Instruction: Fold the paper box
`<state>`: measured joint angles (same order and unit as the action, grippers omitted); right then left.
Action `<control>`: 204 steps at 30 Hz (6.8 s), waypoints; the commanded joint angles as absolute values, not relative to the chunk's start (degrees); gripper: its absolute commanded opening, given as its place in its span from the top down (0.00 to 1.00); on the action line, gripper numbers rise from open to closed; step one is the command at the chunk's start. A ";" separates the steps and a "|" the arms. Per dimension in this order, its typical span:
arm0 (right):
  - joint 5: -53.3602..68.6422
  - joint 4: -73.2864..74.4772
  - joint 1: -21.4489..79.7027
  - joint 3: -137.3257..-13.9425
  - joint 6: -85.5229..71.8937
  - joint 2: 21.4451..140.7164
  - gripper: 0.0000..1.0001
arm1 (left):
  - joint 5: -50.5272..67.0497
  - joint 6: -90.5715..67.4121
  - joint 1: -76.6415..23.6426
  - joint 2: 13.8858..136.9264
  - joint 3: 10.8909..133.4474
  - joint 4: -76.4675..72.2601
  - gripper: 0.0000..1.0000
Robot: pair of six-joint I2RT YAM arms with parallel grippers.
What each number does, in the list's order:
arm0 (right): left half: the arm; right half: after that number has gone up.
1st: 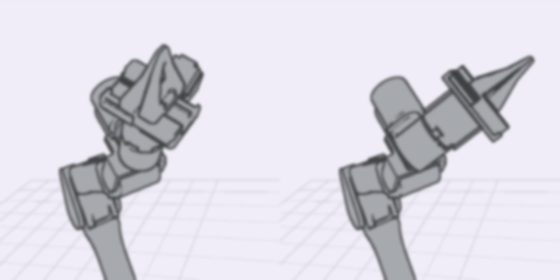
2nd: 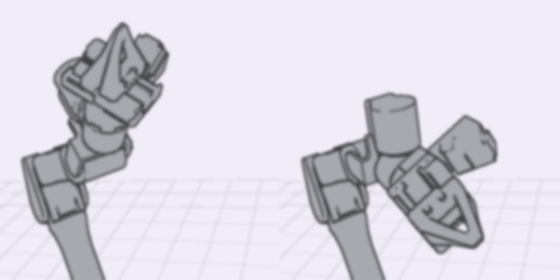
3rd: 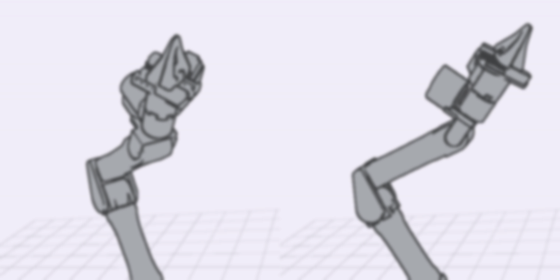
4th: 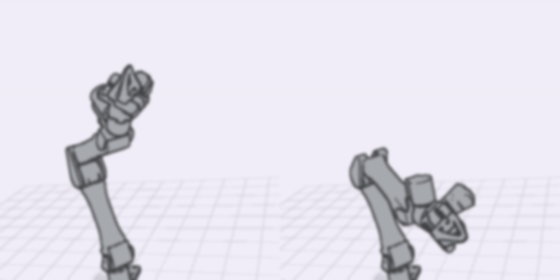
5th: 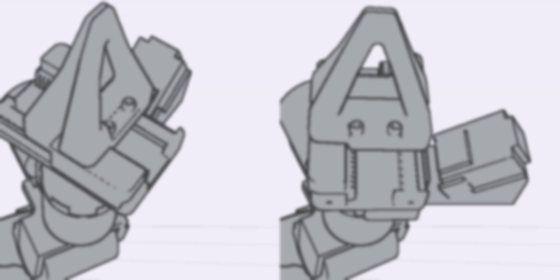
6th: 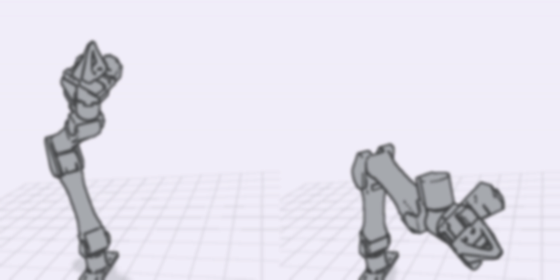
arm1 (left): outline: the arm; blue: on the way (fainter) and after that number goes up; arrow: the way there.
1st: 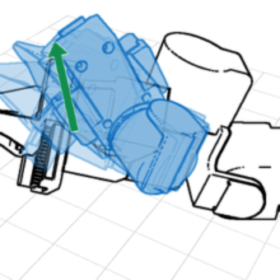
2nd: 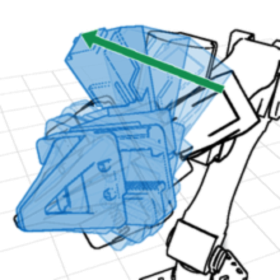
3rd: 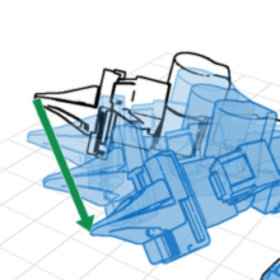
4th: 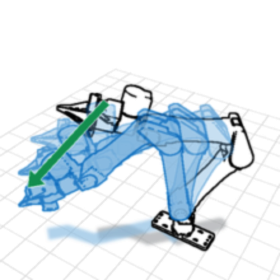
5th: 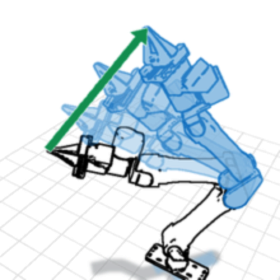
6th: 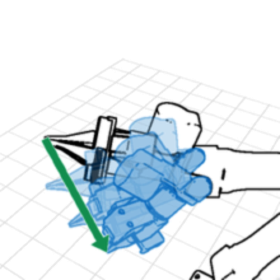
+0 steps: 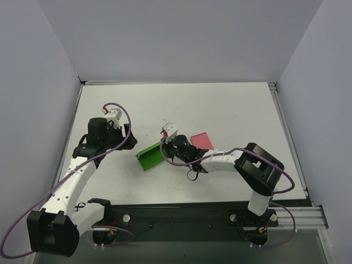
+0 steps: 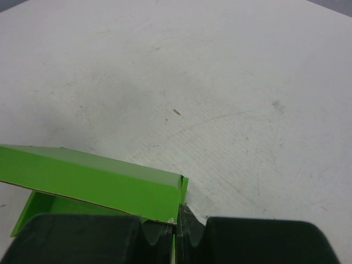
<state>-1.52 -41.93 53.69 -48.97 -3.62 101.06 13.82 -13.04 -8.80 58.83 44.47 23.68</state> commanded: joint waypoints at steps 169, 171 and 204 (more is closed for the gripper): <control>13.89 -26.21 38.06 -46.66 -46.41 94.57 0.40 | 13.62 -32.52 -22.94 87.01 42.71 -0.09 0.42; 14.06 -25.14 37.79 -48.07 -45.53 94.83 0.39 | 13.54 -32.52 -23.03 87.10 42.71 -0.09 0.42; 20.91 -35.40 38.94 -48.61 -53.43 101.16 0.79 | 14.85 -34.45 -23.90 86.48 41.75 -2.02 0.43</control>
<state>18.28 -29.08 37.85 -47.57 -51.09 99.50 11.79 -33.78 -22.79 86.50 42.13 0.56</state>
